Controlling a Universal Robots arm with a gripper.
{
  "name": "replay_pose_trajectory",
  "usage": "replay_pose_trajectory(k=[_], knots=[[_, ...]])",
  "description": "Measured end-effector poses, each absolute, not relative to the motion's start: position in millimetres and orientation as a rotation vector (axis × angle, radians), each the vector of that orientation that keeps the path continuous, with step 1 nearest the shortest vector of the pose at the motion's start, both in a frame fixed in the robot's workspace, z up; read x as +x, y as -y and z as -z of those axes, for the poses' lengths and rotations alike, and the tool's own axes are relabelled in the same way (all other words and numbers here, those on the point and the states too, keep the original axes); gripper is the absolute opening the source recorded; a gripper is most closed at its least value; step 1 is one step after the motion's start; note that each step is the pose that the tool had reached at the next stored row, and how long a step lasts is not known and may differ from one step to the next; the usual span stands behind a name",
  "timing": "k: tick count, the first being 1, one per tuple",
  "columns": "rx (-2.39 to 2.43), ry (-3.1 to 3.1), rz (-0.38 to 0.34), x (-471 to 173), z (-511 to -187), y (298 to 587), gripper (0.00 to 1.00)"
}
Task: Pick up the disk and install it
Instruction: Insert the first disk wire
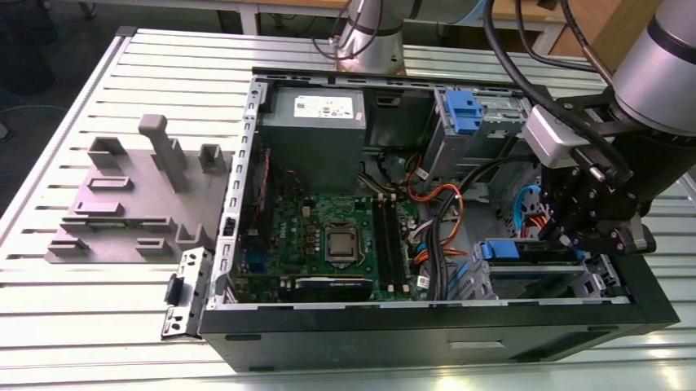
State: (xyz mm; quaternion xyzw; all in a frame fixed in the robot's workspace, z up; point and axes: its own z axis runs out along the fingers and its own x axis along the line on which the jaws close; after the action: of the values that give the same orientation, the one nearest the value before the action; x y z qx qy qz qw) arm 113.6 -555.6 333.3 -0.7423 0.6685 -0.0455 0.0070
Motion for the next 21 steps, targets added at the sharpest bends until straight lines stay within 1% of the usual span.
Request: replay_pose_trajectory(k=[21], knots=[[-2.295,-2.121,0.143,113.5,-331.9,555.5,0.17]])
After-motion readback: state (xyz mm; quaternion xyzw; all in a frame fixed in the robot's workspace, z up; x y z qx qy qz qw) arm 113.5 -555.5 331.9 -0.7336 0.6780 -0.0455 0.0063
